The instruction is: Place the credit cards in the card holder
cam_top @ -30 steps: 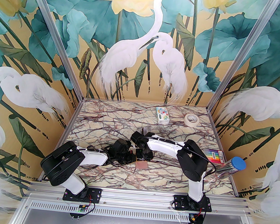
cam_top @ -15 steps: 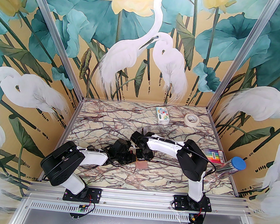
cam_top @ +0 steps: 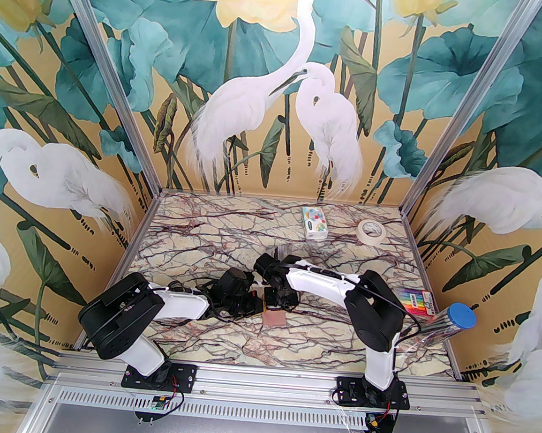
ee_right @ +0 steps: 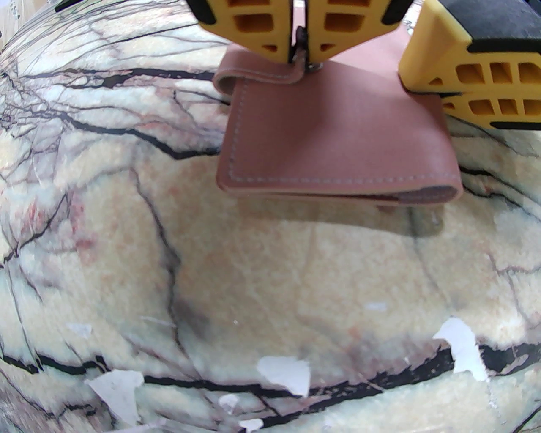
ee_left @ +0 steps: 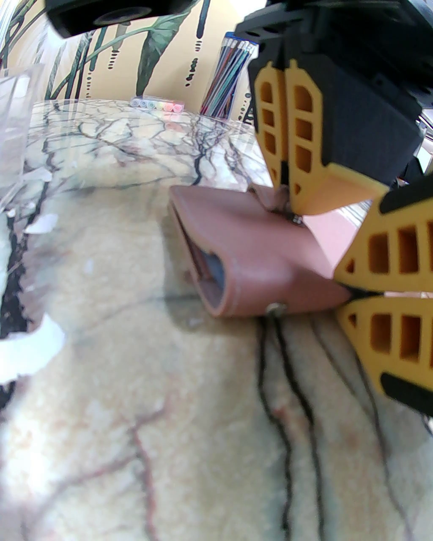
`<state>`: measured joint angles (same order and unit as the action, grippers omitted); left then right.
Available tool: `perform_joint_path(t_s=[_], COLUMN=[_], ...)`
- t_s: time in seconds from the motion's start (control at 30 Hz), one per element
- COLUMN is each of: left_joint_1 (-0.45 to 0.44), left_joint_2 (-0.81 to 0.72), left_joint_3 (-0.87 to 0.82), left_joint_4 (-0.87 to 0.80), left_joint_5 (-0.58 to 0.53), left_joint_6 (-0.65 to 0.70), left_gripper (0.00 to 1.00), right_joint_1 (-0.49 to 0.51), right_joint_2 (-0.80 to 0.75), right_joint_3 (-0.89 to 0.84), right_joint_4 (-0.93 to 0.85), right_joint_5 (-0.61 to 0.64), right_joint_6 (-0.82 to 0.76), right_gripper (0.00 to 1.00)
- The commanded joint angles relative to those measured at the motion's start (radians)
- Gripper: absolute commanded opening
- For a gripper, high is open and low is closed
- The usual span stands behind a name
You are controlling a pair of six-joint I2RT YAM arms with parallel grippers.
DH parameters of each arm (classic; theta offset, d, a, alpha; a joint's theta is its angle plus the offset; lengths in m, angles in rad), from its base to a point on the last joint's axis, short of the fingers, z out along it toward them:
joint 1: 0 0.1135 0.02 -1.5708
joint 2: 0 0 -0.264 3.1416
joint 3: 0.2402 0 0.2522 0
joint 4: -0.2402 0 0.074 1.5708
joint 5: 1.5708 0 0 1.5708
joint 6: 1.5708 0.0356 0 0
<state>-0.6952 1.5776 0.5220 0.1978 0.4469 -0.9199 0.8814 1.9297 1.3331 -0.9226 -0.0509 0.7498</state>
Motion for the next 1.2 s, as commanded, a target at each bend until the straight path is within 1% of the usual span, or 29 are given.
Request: perform_joint_path(t_s=[0.0, 0.63, 0.73, 0.8, 0.9, 1.03, 1.17], left_joint_1=[-0.007, -0.007, -0.007, -0.007, -0.007, -0.007, -0.005], left_joint_2=[0.004, -0.018, -0.041, -0.057, -0.084, -0.129, -0.211], left_joint_3=[0.003, 0.003, 0.009, 0.02, 0.039, 0.065, 0.083], left_joint_4=[-0.08, -0.098, -0.131, -0.163, -0.215, -0.298, -0.404], left_joint_5=[-0.048, -0.055, -0.072, -0.084, -0.104, -0.15, -0.221], left_joint_6=[0.027, 0.027, 0.037, 0.046, 0.064, 0.086, 0.103], left_gripper=[0.0, 0.0, 0.14, 0.26, 0.4, 0.51, 0.65], right_joint_1=[-0.022, -0.097, -0.099, -0.098, -0.099, -0.098, -0.096], right_joint_2=[-0.029, -0.181, -0.221, -0.258, -0.309, -0.364, -0.416], right_joint_3=[-0.038, -0.192, -0.209, -0.219, -0.227, -0.229, -0.227], right_joint_4=[0.038, 0.159, 0.162, 0.156, 0.142, 0.149, 0.181], right_joint_5=[0.019, -0.096, -0.126, -0.147, -0.165, -0.242, -0.323], right_joint_6=[-0.014, -0.017, -0.024, -0.03, -0.035, -0.028, -0.01], right_gripper=[0.0, 0.0, 0.0, 0.0, 0.0, 0.0, 0.0])
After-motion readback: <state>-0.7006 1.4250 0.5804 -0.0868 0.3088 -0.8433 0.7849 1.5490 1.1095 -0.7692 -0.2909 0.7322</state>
